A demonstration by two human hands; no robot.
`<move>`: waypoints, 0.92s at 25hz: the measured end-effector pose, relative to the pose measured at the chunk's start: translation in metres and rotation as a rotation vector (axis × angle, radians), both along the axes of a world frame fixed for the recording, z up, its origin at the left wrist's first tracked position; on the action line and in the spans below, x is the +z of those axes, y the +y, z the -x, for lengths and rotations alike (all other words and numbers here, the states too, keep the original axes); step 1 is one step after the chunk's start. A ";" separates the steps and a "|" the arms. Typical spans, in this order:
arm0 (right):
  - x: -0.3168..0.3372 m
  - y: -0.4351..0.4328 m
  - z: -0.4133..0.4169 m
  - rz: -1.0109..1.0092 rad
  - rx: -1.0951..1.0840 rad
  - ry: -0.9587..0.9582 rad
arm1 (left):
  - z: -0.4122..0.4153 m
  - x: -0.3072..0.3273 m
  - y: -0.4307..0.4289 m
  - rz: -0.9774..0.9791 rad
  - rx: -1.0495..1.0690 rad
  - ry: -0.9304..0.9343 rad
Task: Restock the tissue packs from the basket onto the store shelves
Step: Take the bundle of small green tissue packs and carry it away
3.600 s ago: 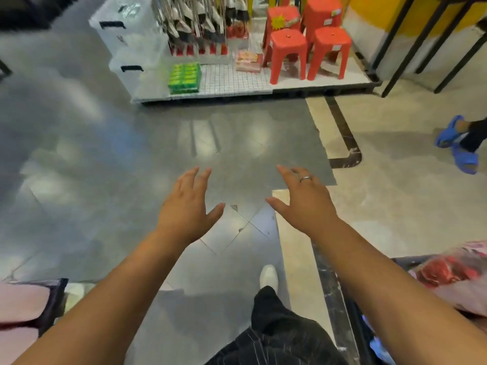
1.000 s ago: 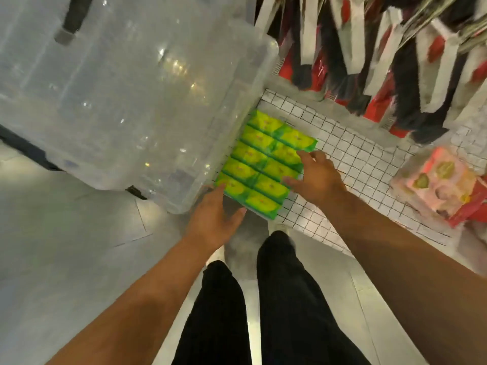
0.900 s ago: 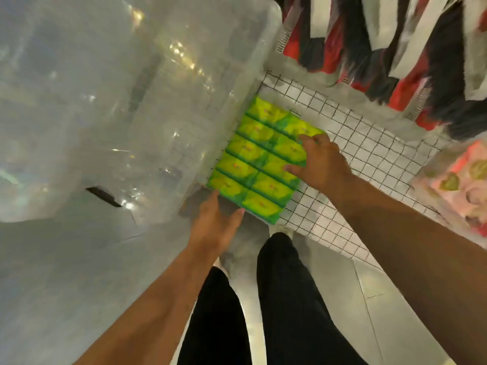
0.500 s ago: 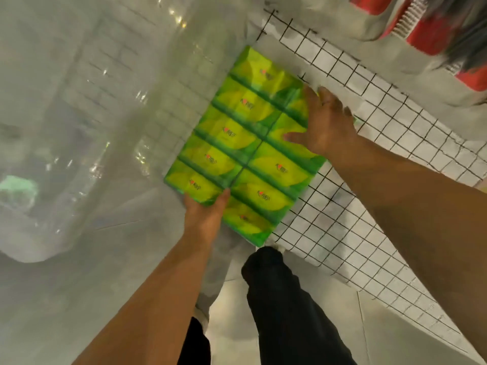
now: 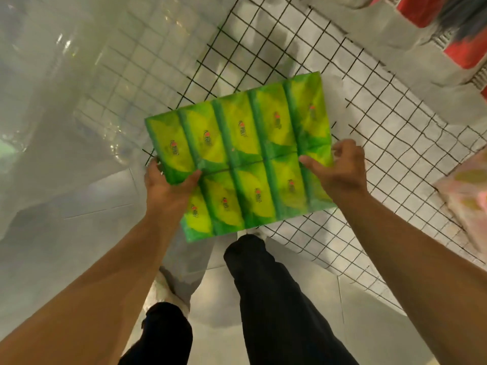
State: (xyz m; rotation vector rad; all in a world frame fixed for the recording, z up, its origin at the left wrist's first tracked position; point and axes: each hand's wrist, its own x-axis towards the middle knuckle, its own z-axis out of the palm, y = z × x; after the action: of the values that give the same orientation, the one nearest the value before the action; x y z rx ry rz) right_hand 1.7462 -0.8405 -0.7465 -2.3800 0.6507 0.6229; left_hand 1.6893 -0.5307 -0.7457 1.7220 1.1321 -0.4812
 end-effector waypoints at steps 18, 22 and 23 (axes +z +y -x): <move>0.084 0.022 0.051 -0.435 -0.276 0.078 | 0.025 0.094 0.033 0.360 0.033 -0.122; 0.155 0.044 0.099 -0.423 -0.275 0.081 | 0.069 0.158 0.057 0.408 0.048 -0.135; 0.175 0.051 0.111 -0.445 -0.283 0.073 | 0.084 0.174 0.066 0.413 0.064 -0.127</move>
State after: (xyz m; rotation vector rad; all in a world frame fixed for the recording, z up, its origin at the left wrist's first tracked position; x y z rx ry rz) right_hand 1.6349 -0.7893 -0.5714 -1.8232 0.7729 0.6527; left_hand 1.6049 -0.4647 -0.5716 1.3341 0.9189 -0.5177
